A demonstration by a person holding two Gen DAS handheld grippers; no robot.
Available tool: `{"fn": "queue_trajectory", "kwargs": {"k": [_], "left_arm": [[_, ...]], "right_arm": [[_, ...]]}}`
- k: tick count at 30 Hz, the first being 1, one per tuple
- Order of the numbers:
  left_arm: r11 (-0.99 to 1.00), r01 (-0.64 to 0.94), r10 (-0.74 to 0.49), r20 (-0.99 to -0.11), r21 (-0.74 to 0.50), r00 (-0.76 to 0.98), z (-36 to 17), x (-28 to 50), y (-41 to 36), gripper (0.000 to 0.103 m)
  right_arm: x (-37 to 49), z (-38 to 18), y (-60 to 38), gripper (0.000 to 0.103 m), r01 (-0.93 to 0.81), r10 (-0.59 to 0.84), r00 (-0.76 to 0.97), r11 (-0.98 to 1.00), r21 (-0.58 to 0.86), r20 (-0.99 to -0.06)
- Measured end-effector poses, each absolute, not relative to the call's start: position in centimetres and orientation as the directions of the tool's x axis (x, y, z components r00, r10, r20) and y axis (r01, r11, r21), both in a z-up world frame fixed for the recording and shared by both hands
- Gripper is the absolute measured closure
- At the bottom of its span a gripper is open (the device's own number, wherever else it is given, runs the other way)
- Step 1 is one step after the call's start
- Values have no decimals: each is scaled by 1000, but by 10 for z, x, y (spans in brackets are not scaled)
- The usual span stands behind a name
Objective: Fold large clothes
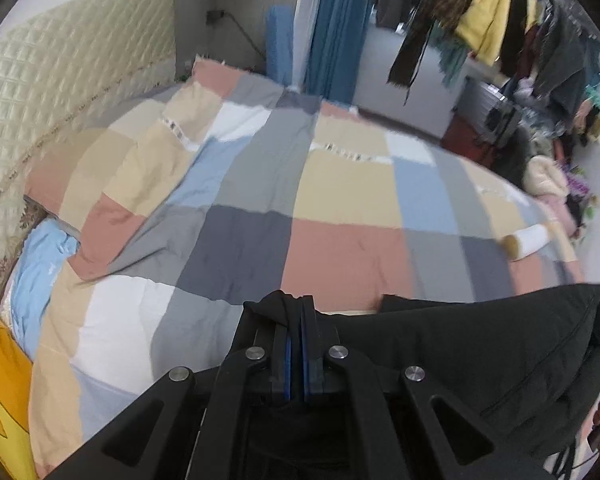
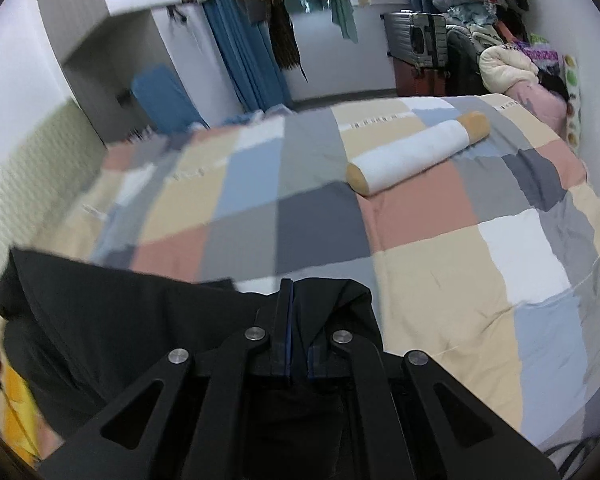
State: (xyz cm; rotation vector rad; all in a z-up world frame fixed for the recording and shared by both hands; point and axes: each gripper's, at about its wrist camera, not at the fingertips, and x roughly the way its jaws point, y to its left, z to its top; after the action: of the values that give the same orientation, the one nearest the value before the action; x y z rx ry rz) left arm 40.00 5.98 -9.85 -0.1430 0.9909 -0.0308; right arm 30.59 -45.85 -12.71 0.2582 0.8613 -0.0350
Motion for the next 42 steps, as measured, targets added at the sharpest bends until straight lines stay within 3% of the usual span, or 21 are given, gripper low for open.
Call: {"fn": "queue_trajectory", "kwargs": {"k": [6,12,18,22,25,26,27,28,29,30,35,42], "left_arm": [[994,-57,-56,-890,-92,453,-171,443,41,100],[995,-54,-52,-922,-78,384,-221,454,28,99],[978,-63,-159,-912,-197,378,-235,443,40,98],[967,-71,-194,-885,-246,424,-215,421,49,98],[921,-101,-301,-852,-377,429,-196,405,66,95],[889,-113,-362,-831,-445,422,-191,400,74,88],[858,-122,-415,-811,-500,412,-188,396,80,72],[814,-136,-476,-784,-564,399,-183,390,88,64],[785,-144,-512,-761,-603,399,-179,385,93,52],[757,-146,-540,-735,-637,410,-171,377,99,44],[799,-57,-509,-723,-599,468,-123,340,100,41],[921,84,-352,-722,-379,596,-81,304,27,36]], "right_arm": [[342,-185,-454,98,117,43,594,983,139,-804],[357,-245,-450,99,106,122,527,973,207,-841],[350,-267,-448,99,115,182,538,951,286,-823],[341,-260,-451,98,147,206,526,934,326,-825],[324,-246,-459,93,210,250,515,890,404,-820],[318,-238,-461,86,215,262,519,881,421,-814],[312,-232,-463,71,217,268,525,875,432,-808],[305,-223,-465,61,217,274,534,870,443,-800],[299,-216,-466,39,216,277,542,866,451,-793],[290,-205,-468,27,212,286,556,859,466,-780],[257,-156,-460,27,133,303,602,874,467,-739],[240,-111,-395,25,6,257,654,938,345,-711]]}}
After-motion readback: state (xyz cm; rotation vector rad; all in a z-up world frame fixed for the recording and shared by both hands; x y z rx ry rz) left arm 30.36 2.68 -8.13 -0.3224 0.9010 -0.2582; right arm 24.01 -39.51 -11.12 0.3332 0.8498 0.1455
